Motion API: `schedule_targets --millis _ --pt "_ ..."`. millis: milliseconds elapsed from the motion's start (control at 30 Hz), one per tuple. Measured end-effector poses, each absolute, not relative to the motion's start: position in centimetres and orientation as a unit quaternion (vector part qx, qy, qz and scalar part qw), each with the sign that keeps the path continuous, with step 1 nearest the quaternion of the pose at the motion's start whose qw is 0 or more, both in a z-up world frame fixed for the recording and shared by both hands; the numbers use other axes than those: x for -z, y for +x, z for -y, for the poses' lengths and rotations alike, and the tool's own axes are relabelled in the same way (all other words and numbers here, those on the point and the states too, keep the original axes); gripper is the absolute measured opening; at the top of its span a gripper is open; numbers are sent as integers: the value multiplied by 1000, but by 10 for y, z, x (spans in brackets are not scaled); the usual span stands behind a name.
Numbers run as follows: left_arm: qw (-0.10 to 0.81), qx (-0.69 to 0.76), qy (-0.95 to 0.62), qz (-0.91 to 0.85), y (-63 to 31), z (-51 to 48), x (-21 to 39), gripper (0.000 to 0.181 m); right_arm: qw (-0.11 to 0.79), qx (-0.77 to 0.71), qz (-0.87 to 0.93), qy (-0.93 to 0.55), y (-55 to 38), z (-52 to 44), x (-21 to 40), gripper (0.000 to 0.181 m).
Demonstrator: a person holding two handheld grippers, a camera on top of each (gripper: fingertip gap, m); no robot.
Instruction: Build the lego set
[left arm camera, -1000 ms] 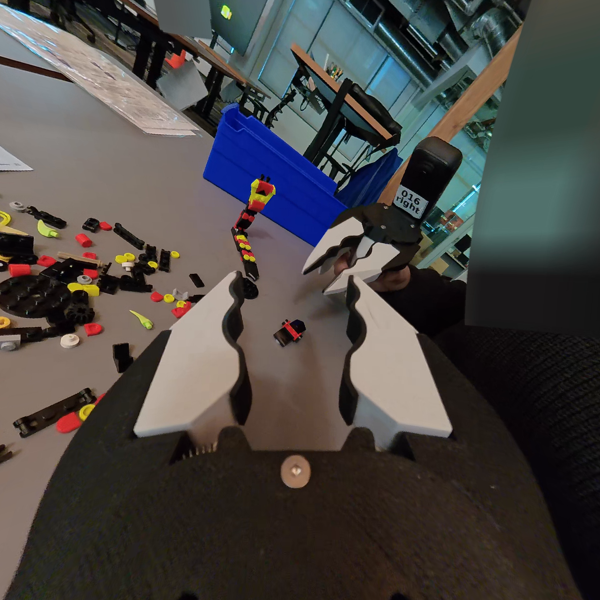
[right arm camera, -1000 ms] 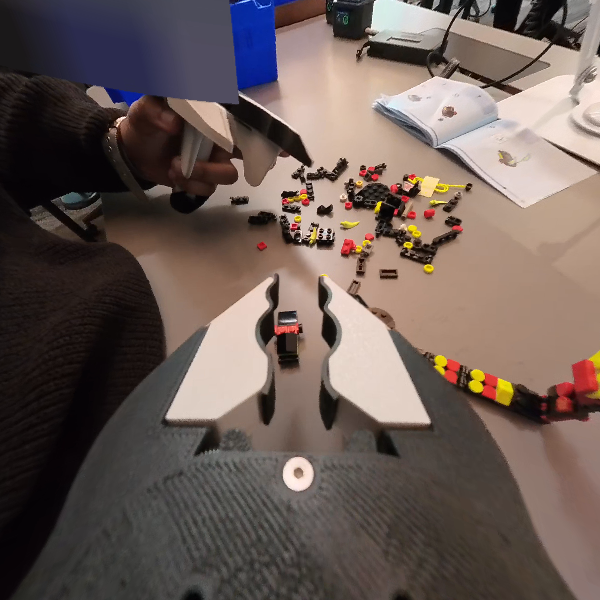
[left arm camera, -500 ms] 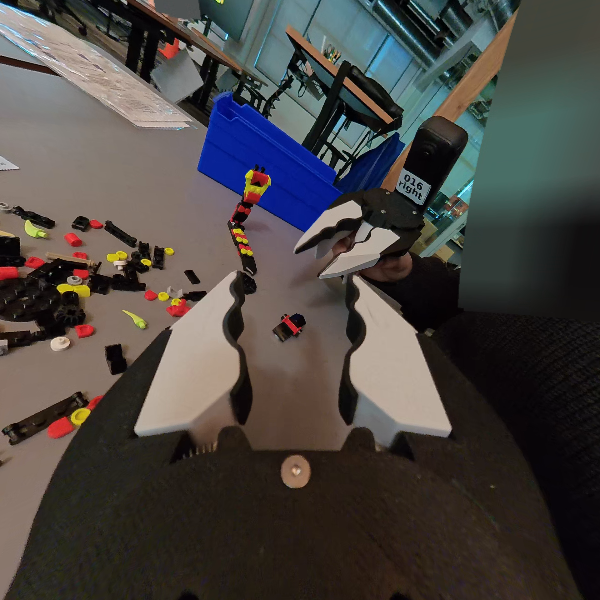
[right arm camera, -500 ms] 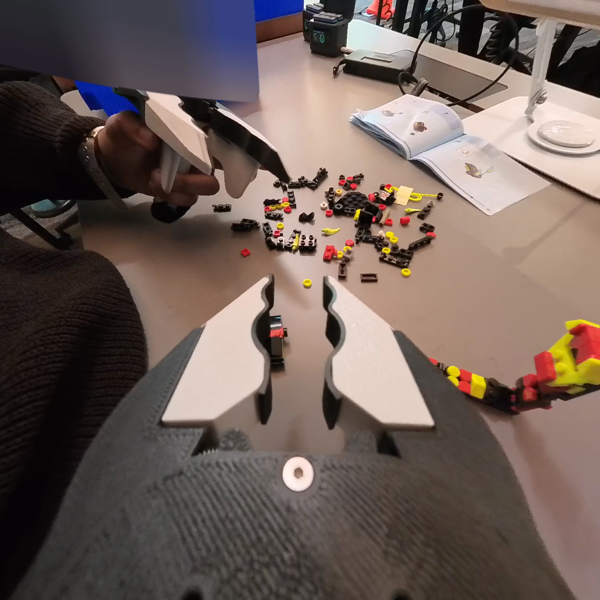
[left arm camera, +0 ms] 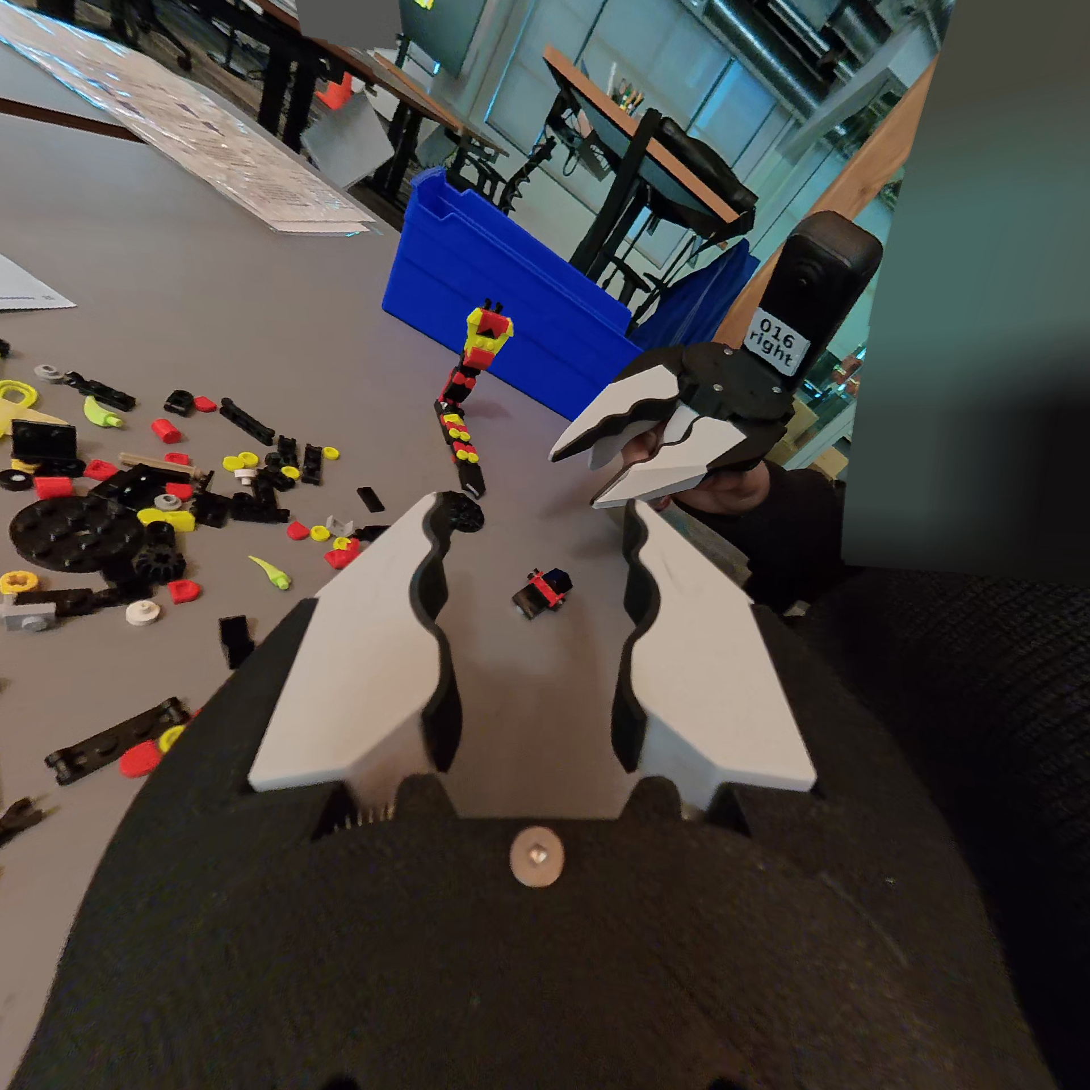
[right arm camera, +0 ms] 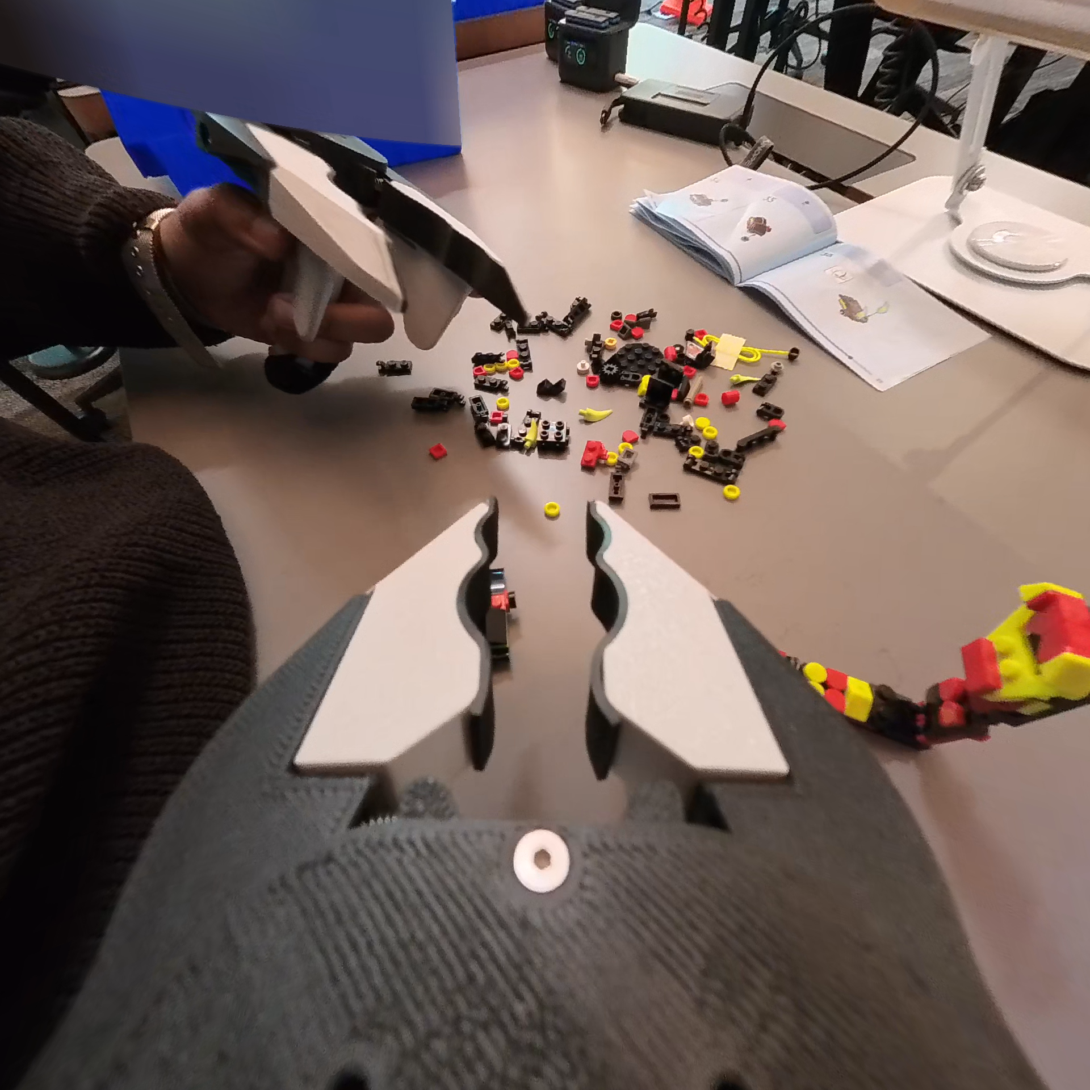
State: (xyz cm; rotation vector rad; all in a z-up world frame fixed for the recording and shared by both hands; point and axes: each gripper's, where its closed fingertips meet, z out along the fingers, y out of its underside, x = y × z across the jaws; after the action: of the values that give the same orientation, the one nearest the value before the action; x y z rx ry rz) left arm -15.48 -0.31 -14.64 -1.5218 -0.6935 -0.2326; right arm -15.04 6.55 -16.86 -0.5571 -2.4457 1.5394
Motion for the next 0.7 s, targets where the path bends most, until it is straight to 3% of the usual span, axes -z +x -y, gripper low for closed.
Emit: schedule_targets --millis 333,700 --pt "637 67 -678 361 -174 15 162 42 102 -515 830 -190 -151 -66 171 27" --pt "498 -45 -741 448 -211 37 213 13 95 -513 831 -194 -153 -65 173 26"
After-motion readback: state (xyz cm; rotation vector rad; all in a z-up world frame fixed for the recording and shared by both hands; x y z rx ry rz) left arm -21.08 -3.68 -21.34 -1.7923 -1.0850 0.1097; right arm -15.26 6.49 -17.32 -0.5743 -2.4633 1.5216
